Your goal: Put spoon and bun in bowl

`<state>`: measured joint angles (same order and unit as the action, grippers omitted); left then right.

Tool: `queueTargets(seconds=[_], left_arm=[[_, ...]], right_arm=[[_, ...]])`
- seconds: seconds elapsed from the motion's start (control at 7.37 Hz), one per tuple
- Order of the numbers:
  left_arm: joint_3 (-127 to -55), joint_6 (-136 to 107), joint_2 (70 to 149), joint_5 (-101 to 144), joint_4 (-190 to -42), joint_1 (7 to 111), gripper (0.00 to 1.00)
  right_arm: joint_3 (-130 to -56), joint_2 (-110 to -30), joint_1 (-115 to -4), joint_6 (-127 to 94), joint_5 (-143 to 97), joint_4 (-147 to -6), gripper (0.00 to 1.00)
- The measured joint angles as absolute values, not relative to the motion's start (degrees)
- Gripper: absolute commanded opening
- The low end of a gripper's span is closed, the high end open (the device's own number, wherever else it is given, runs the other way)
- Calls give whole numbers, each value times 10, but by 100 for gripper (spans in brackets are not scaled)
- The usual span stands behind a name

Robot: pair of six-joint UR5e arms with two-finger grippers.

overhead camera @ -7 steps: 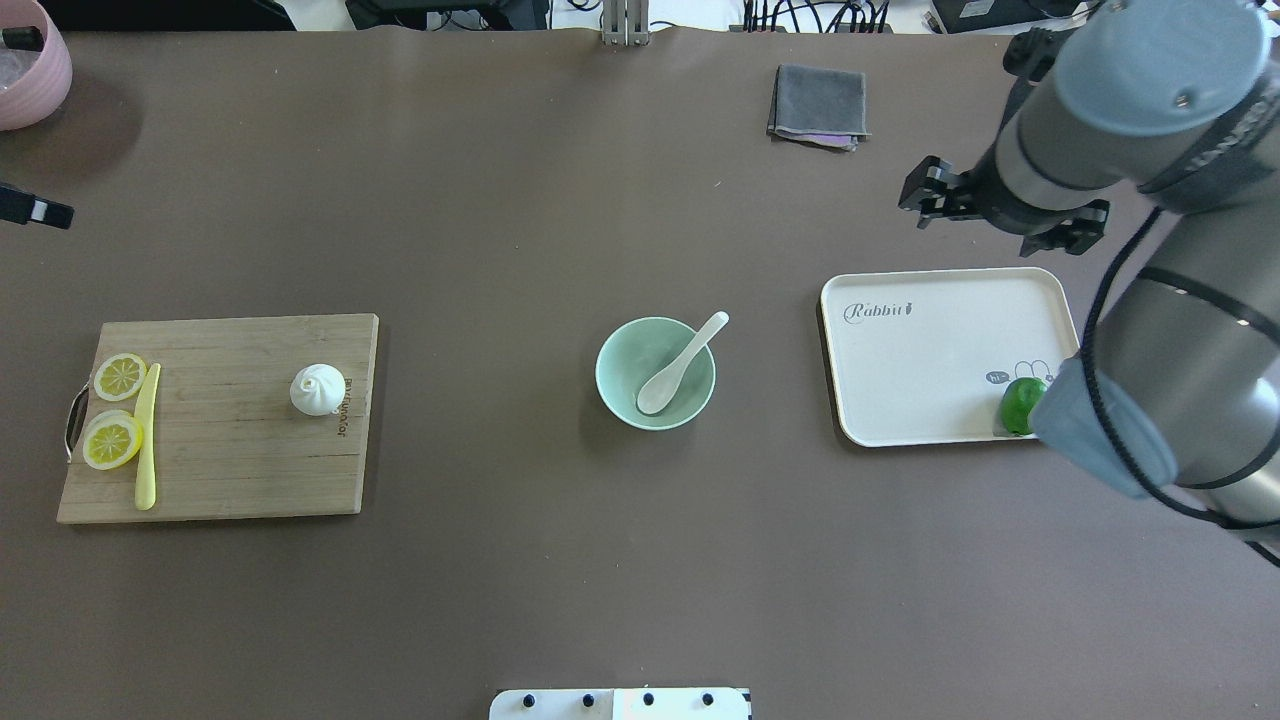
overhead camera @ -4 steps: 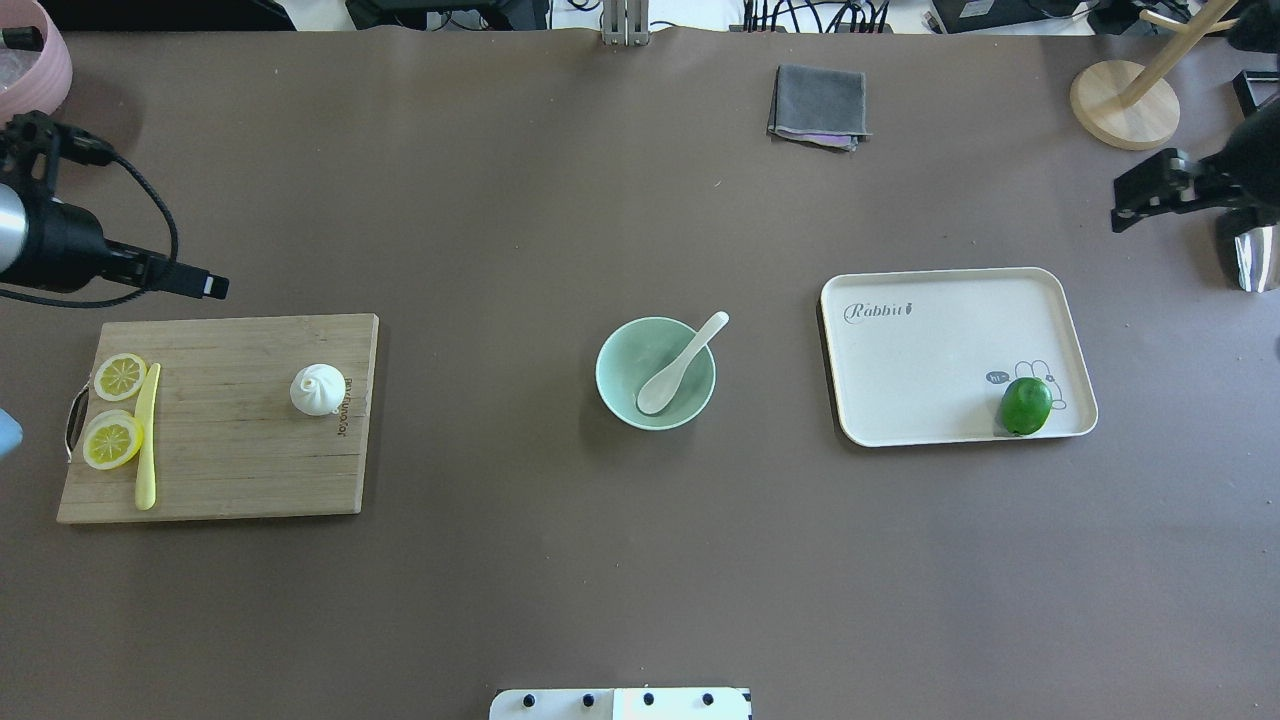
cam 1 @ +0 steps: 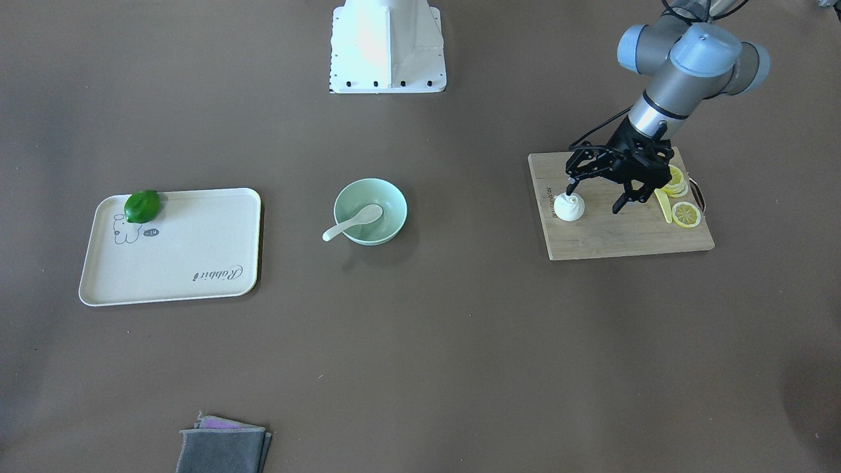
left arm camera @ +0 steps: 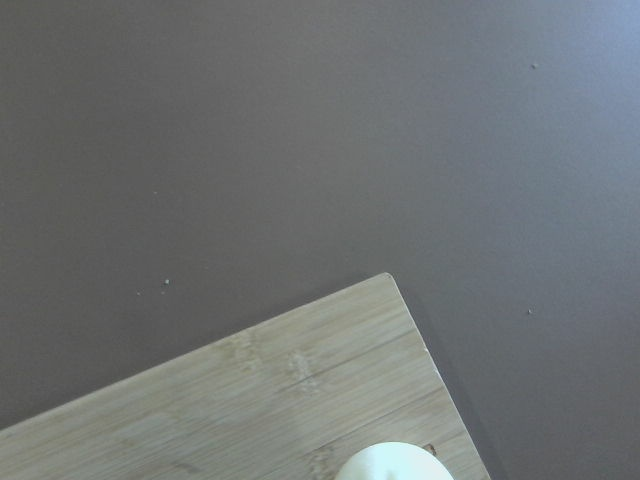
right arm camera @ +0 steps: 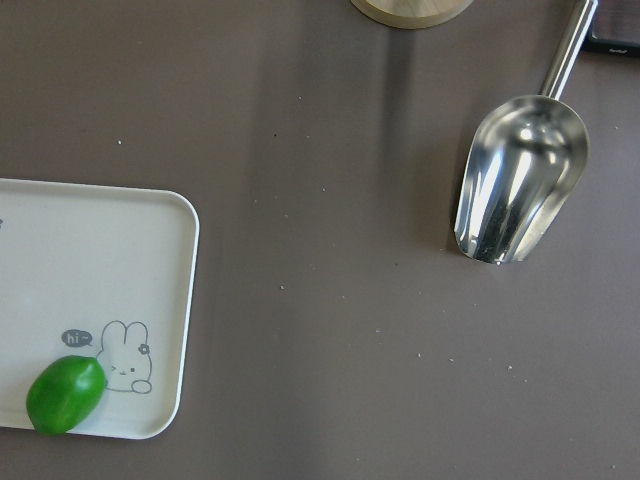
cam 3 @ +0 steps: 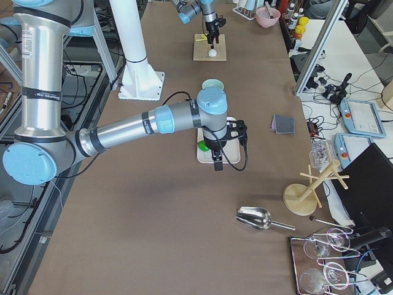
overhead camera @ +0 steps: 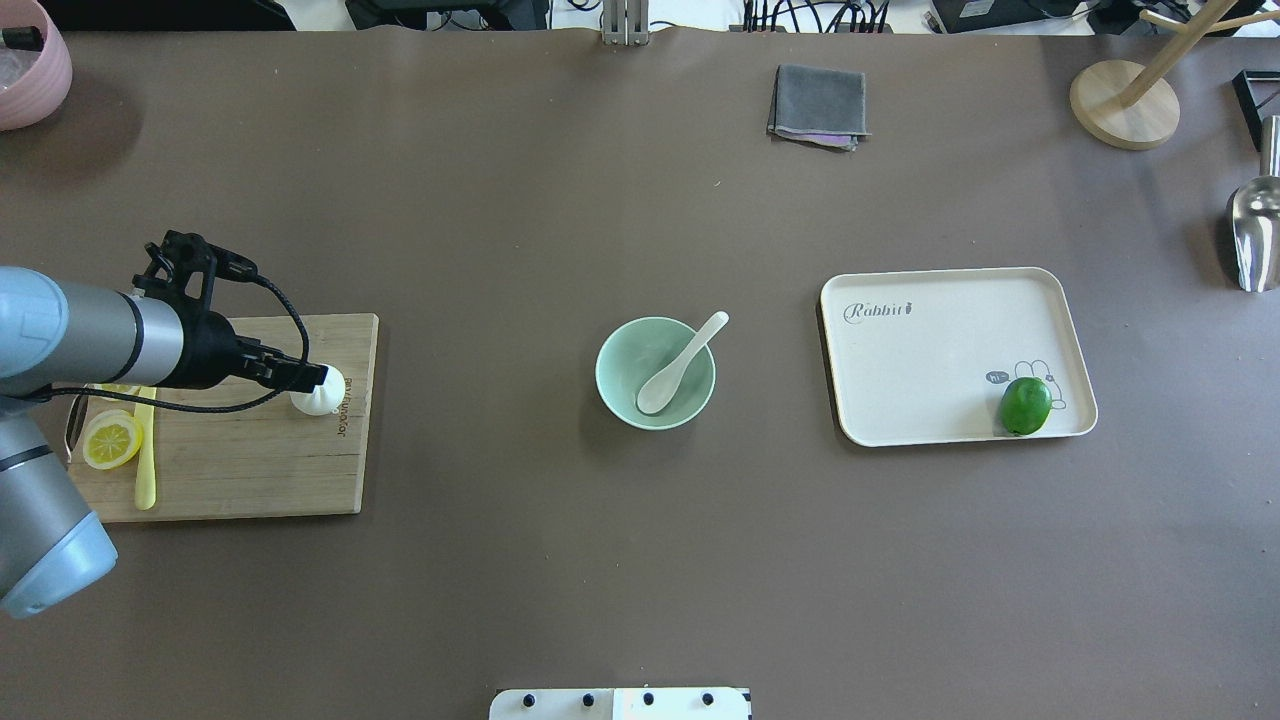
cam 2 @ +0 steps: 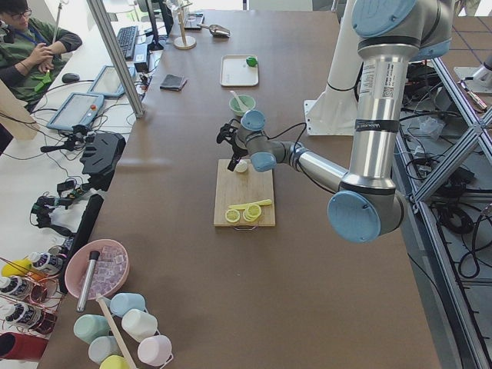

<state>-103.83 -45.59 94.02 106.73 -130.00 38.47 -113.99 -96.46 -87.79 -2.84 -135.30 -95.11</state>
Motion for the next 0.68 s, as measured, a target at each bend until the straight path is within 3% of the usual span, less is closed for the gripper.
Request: queueTargets(seconds=[0.41, 0.68], left_arm=[[-1027, -453, 942, 1010, -1300, 345, 96], [-1023, -451, 944, 994, -1300, 333, 73]], right_arm=[[-1127, -977, -902, 4, -1365, -949, 100], [-1125, -978, -903, 5, -1365, -949, 100]])
